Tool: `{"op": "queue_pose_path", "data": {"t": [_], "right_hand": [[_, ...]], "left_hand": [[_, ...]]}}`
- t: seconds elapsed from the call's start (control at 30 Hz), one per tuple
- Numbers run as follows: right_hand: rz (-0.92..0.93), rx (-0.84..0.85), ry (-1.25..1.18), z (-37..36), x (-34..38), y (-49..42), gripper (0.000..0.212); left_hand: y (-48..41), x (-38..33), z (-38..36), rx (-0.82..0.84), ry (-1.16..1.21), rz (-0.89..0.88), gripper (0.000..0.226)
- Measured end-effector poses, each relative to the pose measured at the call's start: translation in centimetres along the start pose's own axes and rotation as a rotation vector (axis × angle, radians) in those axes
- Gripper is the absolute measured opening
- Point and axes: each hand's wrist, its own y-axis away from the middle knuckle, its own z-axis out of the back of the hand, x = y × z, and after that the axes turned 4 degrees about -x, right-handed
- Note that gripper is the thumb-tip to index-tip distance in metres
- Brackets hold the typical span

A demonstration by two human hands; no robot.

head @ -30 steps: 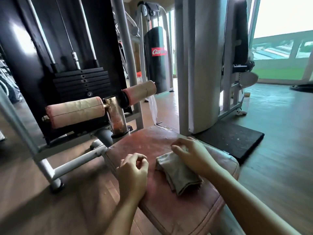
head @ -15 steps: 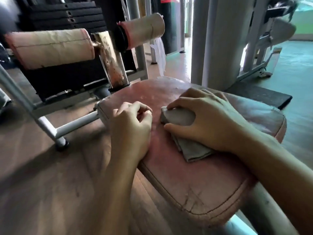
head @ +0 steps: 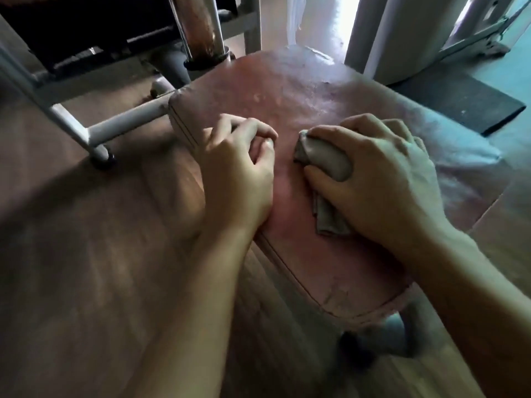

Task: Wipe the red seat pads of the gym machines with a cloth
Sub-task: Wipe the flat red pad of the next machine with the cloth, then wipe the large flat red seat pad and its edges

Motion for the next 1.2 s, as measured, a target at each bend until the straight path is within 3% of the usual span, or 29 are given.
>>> {"op": "queue_pose_path", "data": {"t": [0.2,0.27,0.43,0.5,0.7,0.83,1.03,1.2], "right_hand": [[-0.102,-0.013,0.046,0.6,1.0,0.2,0.041],[-0.12,0.076,0.111,1.6,1.6,-0.3,0.042],[-0.155,0.563,0.216,7.2,3.6,-4.3,0.031],[-0.159,0.656,0.206,10.8,4.8,-6.0,0.029],[-0.089,0.663,0.17,27.4,11.8,-11.4,0.037],[-0.017,0.618,0.108,39.4,17.2,-13.9,0.038],[0.13,0.614,0.027,51.8,22.3,-13.0,0.029],[0.24,0.638,-0.078,58.3,21.9,-10.9,0.026]], "left_hand": [[-0.2,-0.8,0.3,0.076,-0.029,0.046,0.017],[-0.5,-1.5,1.1,0.167,-0.116,0.038,0.016],[-4.6,-5.1,6.9,0.768,-0.374,0.018,0.019],[-7.1,-7.2,10.4,0.867,-0.417,0.018,0.018],[-15.6,-17.0,25.1,0.841,-0.474,-0.058,0.018],[-18.9,-24.4,34.9,0.728,-0.508,-0.071,0.026],[-17.2,-34.9,45.5,0.614,-0.486,0.03,0.028],[-13.0,-42.1,50.3,0.5,-0.515,0.176,0.029]]}}
